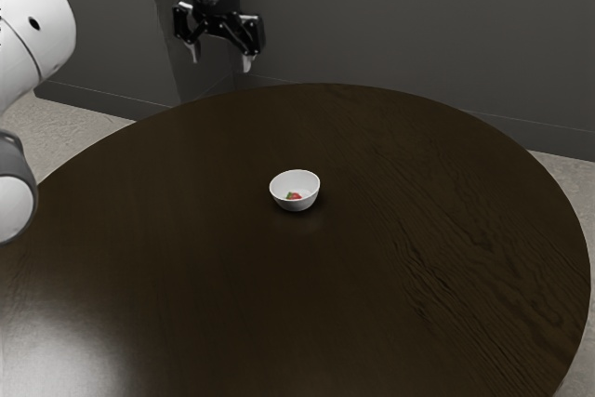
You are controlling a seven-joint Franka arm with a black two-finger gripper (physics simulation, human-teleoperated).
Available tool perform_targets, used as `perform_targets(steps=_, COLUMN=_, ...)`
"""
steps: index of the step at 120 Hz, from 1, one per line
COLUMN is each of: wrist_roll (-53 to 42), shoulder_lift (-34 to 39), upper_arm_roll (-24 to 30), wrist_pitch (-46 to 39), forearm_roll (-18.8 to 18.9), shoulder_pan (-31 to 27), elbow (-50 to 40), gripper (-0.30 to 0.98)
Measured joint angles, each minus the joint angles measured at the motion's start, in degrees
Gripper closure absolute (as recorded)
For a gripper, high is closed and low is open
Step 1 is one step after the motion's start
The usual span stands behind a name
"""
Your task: Take strawberry from the bowl
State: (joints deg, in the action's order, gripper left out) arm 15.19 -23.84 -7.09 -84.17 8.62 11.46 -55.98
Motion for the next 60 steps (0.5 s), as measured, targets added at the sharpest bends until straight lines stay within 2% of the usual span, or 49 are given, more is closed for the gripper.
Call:
perform_targets(steps=21, wrist_roll=0.62, shoulder_lift=-0.57, upper_arm_roll=0.44, wrist_pitch=-0.72, forearm_roll=-0.49, shoulder_pan=0.03, elbow=-2.88, gripper=0.00)
perform_targets(steps=34, wrist_roll=0.99, shoulder_lift=-0.12, upper_arm_roll=0.44, wrist_pitch=-4.16, forearm_roll=-0.94, shoulder_pan=0.05, elbow=-12.03, gripper=0.00)
perform_targets(steps=60, wrist_roll=1.57, shoulder_lift=-0.57, upper_arm_roll=0.66, wrist_pitch=-14.88, forearm_roll=-6.15, shoulder_pan=0.03, elbow=-24.74, gripper=0.00)
